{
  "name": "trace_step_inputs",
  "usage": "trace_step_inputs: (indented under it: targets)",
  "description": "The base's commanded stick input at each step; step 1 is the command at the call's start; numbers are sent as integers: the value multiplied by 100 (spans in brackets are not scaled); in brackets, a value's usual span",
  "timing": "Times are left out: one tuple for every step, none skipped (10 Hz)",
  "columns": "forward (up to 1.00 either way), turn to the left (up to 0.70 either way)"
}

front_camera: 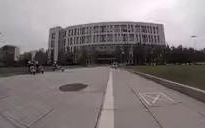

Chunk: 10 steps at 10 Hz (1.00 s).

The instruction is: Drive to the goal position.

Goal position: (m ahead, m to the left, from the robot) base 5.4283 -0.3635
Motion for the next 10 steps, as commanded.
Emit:
trace_step_inputs:
  targets:
    - [70,0]
    - [70,0]
    - [70,0]
    - [70,0]
    - [70,0]
    - [70,0]
    - [70,0]
    - [70,0]
    - [70,0]
    - [70,0]
